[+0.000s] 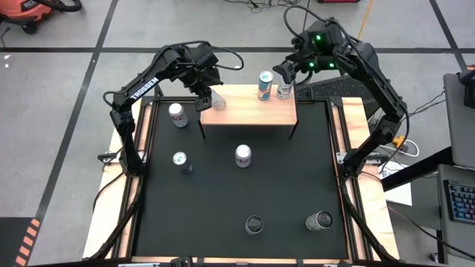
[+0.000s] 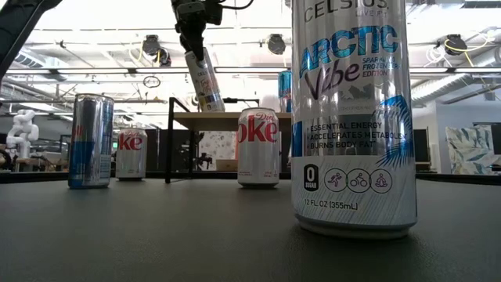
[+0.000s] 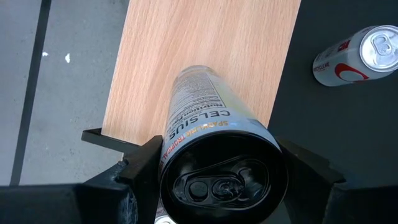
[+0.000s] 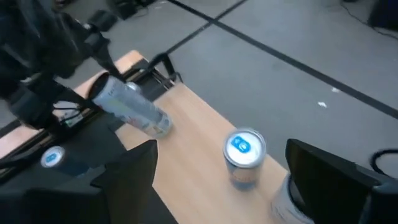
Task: Place canned beverage on shelf
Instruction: Put the left white-yellow soda can on the shelf
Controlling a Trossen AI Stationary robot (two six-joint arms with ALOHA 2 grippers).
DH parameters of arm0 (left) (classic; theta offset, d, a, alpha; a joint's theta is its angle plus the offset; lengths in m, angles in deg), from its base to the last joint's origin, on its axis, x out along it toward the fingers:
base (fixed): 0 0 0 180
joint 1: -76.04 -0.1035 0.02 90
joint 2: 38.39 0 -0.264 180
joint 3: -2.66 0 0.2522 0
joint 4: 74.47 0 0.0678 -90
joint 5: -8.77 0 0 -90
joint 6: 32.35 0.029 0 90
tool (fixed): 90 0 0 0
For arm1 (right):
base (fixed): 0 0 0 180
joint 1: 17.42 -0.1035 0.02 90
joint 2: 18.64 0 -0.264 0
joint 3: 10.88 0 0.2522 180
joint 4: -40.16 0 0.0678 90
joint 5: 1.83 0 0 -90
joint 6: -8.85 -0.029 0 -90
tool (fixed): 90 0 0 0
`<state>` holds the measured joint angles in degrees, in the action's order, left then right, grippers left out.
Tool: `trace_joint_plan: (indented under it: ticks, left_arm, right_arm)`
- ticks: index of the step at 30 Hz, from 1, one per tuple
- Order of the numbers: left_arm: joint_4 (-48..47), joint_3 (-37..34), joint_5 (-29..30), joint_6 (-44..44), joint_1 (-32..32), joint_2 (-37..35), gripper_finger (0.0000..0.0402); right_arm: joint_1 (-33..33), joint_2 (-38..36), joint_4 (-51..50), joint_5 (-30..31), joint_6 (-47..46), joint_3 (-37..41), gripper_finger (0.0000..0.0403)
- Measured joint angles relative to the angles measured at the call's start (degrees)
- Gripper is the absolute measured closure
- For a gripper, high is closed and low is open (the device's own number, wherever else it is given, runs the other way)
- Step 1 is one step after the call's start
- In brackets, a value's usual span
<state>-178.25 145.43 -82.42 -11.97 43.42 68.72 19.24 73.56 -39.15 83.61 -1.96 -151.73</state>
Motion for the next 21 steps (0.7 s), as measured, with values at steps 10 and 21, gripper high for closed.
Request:
trace_joint_plan:
  ticks: [10, 21]
  left_arm:
    - [0.02, 4.92, -0.64, 0.96, 0.00, -0.04, 0.0155]
    - [0.00, 5.16, -5.23, 0.90, -0.01, -0.04, 0.0155]
  right_arm:
    - [-2.78, 2.87, 0.91, -13.63, 15.78, 0.00, 0.0064]
    - [-7.49, 8.59, 1.04, -13.79, 26.88, 0.00, 0.0064]
